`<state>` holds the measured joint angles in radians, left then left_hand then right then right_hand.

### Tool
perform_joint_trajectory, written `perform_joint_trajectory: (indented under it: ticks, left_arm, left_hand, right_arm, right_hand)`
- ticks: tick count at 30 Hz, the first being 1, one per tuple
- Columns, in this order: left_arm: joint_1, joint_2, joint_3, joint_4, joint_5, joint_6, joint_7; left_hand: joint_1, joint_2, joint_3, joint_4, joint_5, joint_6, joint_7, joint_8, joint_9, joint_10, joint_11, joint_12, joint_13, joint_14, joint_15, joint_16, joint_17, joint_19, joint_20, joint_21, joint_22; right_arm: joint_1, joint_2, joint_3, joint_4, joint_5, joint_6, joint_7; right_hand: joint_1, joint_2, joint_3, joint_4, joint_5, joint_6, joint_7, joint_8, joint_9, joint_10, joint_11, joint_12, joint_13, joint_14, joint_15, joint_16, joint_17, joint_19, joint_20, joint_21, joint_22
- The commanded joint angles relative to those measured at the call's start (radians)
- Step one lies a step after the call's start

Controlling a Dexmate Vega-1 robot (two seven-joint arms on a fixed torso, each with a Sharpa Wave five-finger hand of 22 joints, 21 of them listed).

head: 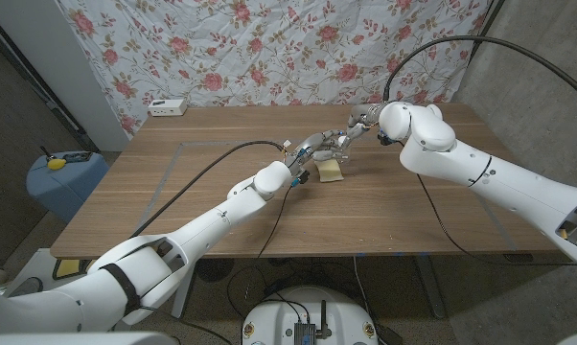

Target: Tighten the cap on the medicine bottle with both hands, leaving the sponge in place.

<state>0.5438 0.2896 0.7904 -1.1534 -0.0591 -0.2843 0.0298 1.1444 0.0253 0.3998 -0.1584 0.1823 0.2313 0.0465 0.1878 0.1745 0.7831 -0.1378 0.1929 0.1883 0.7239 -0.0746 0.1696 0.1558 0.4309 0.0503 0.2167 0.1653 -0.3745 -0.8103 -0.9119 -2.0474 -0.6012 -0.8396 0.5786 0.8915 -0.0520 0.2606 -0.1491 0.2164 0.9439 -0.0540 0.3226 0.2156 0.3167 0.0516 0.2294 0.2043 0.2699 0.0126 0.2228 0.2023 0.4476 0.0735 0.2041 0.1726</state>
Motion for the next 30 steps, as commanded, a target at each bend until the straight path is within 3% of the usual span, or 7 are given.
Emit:
perform_joint_trajectory:
  ticks: [1, 19, 30]
  left_arm:
    - [0.003, 0.002, -0.002, -0.005, -0.001, -0.003, -0.001]
    - [0.004, 0.001, -0.001, -0.006, -0.002, -0.003, -0.005]
    - [0.007, 0.001, -0.002, -0.007, -0.001, -0.001, 0.001]
  left_hand:
    - [-0.002, 0.006, 0.007, 0.000, 0.006, 0.006, 0.004, -0.001, 0.003, 0.009, -0.002, 0.004, 0.003, 0.007, -0.064, 0.004, 0.003, 0.000, -0.008, -0.004, 0.003]
    - [-0.007, 0.007, 0.012, 0.003, 0.006, 0.007, 0.004, -0.001, 0.002, 0.013, -0.002, 0.005, 0.003, 0.017, -0.067, 0.004, 0.003, -0.013, -0.038, -0.016, 0.003]
    - [-0.008, 0.006, 0.015, 0.003, 0.006, 0.006, 0.003, -0.001, 0.002, 0.012, -0.002, 0.005, 0.002, 0.019, -0.064, 0.003, 0.003, -0.018, -0.050, -0.021, 0.003]
  right_arm:
    - [0.004, 0.010, -0.026, 0.000, -0.044, -0.024, -0.008]
    - [0.015, 0.031, -0.085, 0.022, -0.187, -0.071, 0.038]
    - [-0.014, 0.052, -0.071, 0.035, -0.242, -0.067, 0.024]
  right_hand:
    - [-0.019, 0.004, -0.002, 0.011, -0.004, 0.034, -0.008, 0.012, 0.002, 0.026, -0.003, 0.007, 0.003, 0.020, -0.004, 0.010, 0.005, 0.018, -0.008, 0.007, 0.003]
    - [-0.099, -0.002, -0.022, 0.042, -0.015, 0.108, -0.009, 0.026, -0.007, 0.081, -0.009, 0.012, 0.001, 0.062, -0.030, 0.018, 0.006, 0.046, -0.027, 0.009, 0.003]
    - [-0.169, -0.009, -0.041, 0.064, -0.019, 0.196, -0.007, 0.044, -0.014, 0.132, -0.013, 0.017, -0.001, 0.099, -0.042, 0.023, 0.005, 0.078, -0.040, 0.012, 0.003]
